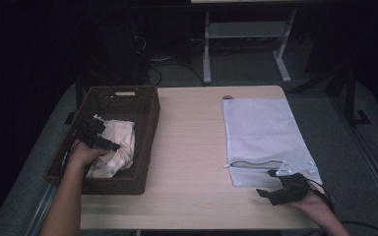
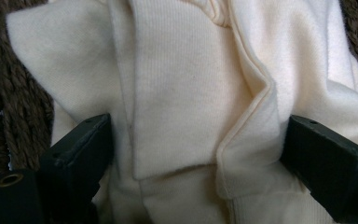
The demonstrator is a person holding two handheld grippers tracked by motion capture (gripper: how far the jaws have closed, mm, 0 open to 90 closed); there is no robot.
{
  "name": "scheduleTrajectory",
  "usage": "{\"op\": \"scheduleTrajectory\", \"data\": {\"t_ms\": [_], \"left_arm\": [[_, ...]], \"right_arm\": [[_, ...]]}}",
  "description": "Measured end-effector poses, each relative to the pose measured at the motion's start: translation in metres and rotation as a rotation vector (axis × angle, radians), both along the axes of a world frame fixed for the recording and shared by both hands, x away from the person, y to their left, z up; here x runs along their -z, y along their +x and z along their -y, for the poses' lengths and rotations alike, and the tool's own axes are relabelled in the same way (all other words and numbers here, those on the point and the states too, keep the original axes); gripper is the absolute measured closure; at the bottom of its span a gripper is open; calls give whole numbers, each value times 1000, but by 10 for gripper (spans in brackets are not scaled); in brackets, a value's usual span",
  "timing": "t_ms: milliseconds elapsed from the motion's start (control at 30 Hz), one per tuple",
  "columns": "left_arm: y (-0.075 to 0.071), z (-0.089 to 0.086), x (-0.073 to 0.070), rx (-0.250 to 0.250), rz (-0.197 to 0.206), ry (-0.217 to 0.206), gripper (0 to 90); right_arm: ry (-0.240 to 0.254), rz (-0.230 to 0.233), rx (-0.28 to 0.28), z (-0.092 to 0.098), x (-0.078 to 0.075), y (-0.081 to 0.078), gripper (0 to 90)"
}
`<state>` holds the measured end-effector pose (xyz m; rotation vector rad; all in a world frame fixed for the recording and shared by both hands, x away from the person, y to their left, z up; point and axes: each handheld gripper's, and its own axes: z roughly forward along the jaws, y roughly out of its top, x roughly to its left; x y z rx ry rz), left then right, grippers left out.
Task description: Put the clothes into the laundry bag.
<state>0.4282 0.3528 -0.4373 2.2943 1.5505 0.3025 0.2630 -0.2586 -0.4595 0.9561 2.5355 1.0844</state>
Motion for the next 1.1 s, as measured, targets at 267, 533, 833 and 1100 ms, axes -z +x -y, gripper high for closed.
{"op": "scheduleTrajectory", "data": {"t_ms": [267, 533, 833, 1100], "left_arm": [[-6, 7, -9, 100, 9, 10, 431], [-6, 10, -16, 139, 2, 1, 719], [-11, 3, -43, 147, 38, -133, 730], [-24, 5, -76, 189, 140, -184, 733]], "right_arm": [[-2, -4, -1, -1, 0, 0, 173], [-1, -7, -3, -1, 0, 0, 176], [11, -9, 3, 0, -1, 1, 177], [13, -3, 4, -1, -2, 2, 177]]}}
